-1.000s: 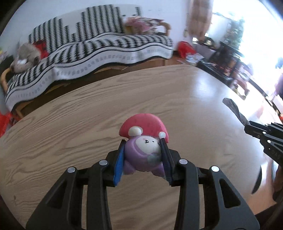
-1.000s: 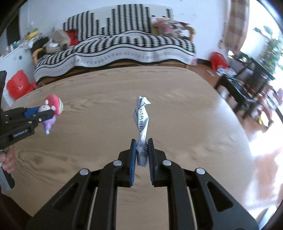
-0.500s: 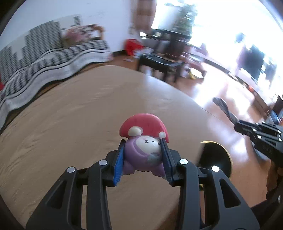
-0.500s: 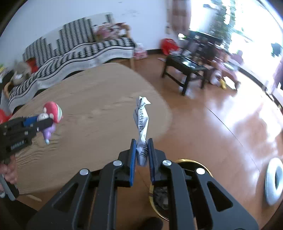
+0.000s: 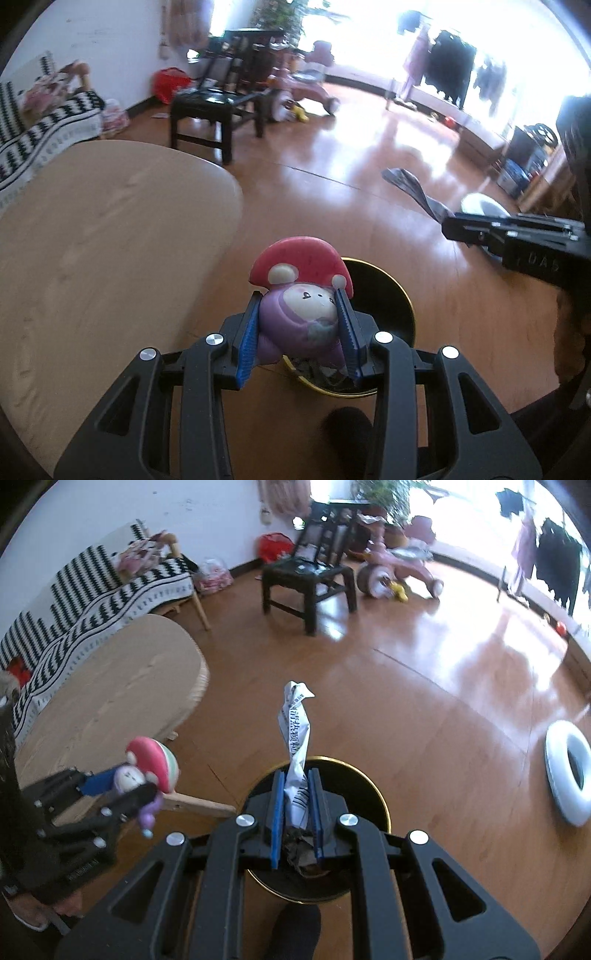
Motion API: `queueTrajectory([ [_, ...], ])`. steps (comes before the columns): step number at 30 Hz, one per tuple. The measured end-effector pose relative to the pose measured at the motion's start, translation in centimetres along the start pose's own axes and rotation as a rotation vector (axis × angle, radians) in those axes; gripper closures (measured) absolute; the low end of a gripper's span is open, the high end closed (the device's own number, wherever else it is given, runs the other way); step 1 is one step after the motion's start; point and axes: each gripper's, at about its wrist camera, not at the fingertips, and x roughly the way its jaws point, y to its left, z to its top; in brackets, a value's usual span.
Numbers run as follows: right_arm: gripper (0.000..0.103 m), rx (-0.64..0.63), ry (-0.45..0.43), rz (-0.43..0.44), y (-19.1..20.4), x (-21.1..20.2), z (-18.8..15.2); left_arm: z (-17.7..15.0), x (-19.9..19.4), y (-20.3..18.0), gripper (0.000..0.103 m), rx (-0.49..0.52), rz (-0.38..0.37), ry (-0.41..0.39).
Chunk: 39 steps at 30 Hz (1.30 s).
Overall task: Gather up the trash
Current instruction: 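Carry the plush toy and paper strip over the black bin and open both tools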
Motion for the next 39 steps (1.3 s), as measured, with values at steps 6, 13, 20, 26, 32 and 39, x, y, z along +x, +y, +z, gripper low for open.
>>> queueTrajectory([
  [6,0.089,0.041,0.055,-0.009,-2.1,0.8,-0.9,-0.2,2.8,-1.2,0.065,0.007,-0.047,0.048],
  [13,0.089,0.057,0.079,-0.013,-2.5,1.5,-0.8,0.3,4.5,-1.5,0.064,0.011,-0.057,0.07],
  [20,0.089,0.06,0.082,-0.016,-2.1,2.2,-0.3,0.9,5.2,-1.5,0.064,0.012,-0.057,0.079],
  [26,0.089,0.063,0.082,-0.017,-2.2,2.3,-0.4,0.9,5.3,-1.7,0.063,0.011,-0.057,0.079],
  [32,0.089,0.077,0.07,-0.02,-2.3,2.0,-0.5,0.9,5.5,-2.1,0.056,0.012,-0.059,0.075],
  [39,0.065,0.082,0.062,-0.024,-2.5,1.9,-0.5,0.9,5.0,-2.3,0.029,0.016,-0.066,0.043],
])
